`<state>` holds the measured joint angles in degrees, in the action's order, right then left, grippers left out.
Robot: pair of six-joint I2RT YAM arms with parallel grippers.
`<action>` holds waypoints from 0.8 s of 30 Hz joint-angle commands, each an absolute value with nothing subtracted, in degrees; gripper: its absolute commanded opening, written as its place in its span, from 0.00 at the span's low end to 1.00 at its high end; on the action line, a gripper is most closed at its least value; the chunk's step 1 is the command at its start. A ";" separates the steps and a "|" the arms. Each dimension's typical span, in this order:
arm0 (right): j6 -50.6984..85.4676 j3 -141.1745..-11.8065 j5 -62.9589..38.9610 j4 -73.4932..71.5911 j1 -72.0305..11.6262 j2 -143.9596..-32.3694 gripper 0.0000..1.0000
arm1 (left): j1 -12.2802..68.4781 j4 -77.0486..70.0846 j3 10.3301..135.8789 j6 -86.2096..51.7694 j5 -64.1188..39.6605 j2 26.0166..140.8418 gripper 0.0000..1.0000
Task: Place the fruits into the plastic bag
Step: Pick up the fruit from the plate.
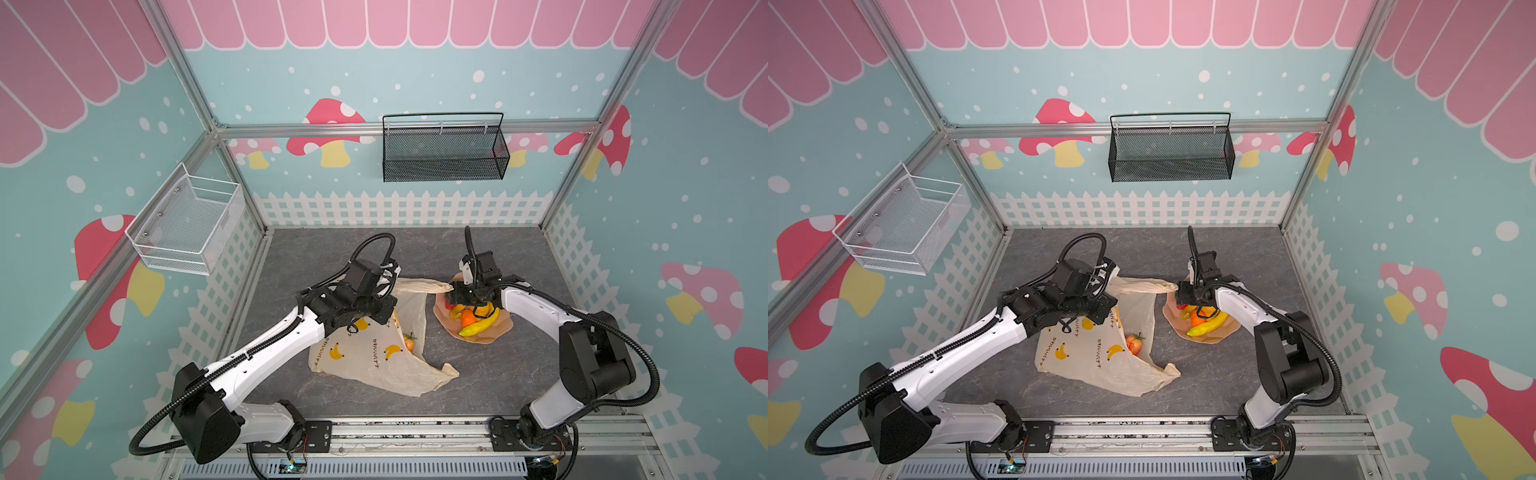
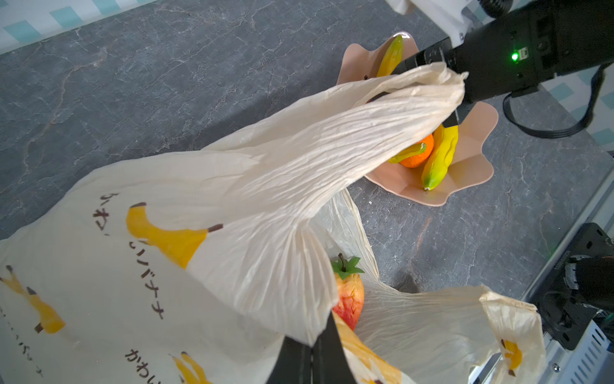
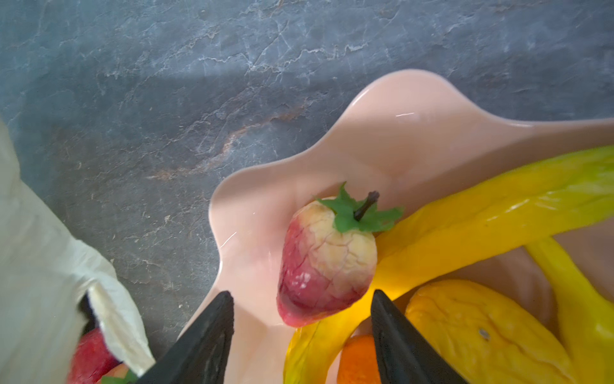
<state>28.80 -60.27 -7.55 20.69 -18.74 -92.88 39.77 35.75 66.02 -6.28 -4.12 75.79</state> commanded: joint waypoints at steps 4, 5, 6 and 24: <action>29.00 -61.45 -5.99 20.90 -18.37 -95.52 0.67 | 39.44 35.21 65.59 -6.88 -4.21 75.19 0.00; 29.13 -61.31 -5.83 20.48 -18.37 -95.87 0.67 | 39.40 35.25 65.70 -6.84 -4.19 75.23 0.00; 29.26 -61.27 -5.66 20.21 -18.37 -96.09 0.67 | 39.43 35.24 65.85 -6.82 -4.30 75.45 0.00; 30.72 -62.14 -4.07 17.08 -18.19 -100.28 0.63 | 39.40 35.21 65.87 -6.97 -4.57 75.18 0.00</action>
